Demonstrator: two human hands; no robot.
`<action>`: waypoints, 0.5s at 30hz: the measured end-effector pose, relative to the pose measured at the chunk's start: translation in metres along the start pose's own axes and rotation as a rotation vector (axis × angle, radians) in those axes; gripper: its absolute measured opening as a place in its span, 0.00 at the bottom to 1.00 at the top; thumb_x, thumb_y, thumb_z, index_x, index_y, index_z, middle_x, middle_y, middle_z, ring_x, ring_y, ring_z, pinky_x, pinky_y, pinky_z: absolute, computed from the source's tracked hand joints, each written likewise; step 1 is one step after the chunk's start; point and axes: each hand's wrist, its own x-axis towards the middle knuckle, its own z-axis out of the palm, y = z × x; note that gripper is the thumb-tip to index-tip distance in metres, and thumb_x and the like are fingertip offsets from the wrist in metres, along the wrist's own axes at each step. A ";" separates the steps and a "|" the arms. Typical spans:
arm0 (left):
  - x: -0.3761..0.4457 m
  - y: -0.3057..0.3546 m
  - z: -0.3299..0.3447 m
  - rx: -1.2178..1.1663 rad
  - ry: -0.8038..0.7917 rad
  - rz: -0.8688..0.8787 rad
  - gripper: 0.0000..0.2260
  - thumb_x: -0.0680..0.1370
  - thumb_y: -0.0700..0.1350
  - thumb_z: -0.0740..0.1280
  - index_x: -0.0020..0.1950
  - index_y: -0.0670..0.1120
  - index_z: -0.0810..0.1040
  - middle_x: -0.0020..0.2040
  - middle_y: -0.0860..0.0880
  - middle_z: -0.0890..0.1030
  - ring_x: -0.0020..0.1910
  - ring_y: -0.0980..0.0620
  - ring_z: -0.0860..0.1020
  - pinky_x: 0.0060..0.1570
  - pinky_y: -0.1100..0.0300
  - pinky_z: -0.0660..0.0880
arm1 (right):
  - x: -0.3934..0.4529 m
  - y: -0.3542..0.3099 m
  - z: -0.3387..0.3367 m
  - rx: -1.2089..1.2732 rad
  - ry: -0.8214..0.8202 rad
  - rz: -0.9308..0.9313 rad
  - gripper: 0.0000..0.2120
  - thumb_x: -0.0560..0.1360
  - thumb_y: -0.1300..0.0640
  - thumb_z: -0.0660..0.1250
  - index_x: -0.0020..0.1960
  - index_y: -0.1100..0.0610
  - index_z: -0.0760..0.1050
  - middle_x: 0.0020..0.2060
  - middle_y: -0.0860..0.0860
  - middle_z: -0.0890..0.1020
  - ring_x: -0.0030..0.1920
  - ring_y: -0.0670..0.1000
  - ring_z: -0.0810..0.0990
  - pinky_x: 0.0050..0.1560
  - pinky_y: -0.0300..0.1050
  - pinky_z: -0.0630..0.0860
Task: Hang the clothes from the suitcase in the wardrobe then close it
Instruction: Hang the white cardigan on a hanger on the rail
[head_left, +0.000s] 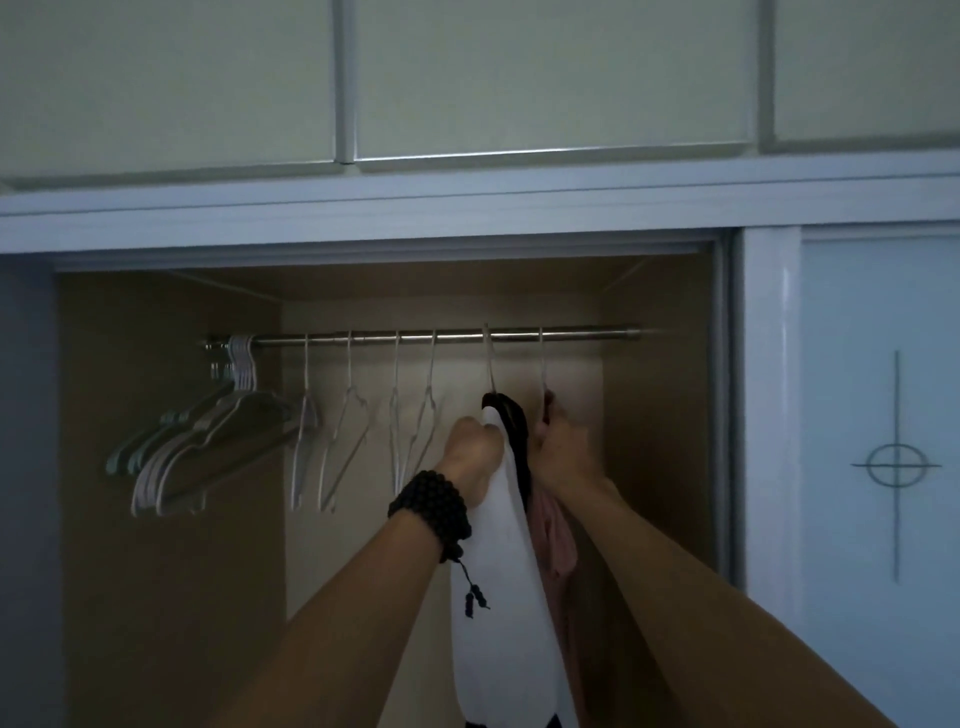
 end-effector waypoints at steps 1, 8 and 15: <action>0.010 0.004 0.001 0.001 0.000 0.009 0.19 0.84 0.46 0.54 0.68 0.34 0.68 0.63 0.37 0.75 0.59 0.40 0.76 0.54 0.56 0.75 | 0.004 0.002 0.001 -0.015 -0.007 -0.003 0.29 0.78 0.55 0.62 0.76 0.57 0.56 0.60 0.62 0.76 0.58 0.61 0.78 0.57 0.55 0.78; 0.064 0.022 0.010 0.066 -0.016 0.111 0.15 0.83 0.45 0.55 0.57 0.35 0.73 0.52 0.39 0.78 0.43 0.47 0.76 0.35 0.60 0.72 | 0.022 0.018 -0.020 -0.294 0.021 0.036 0.11 0.79 0.60 0.59 0.59 0.63 0.72 0.53 0.60 0.80 0.53 0.60 0.80 0.45 0.46 0.74; 0.095 0.028 0.052 0.030 -0.192 0.099 0.17 0.84 0.43 0.56 0.65 0.32 0.72 0.61 0.36 0.77 0.54 0.42 0.77 0.49 0.59 0.72 | 0.031 0.048 -0.068 -0.355 0.193 0.107 0.16 0.78 0.52 0.61 0.51 0.63 0.80 0.48 0.62 0.82 0.48 0.62 0.82 0.46 0.49 0.80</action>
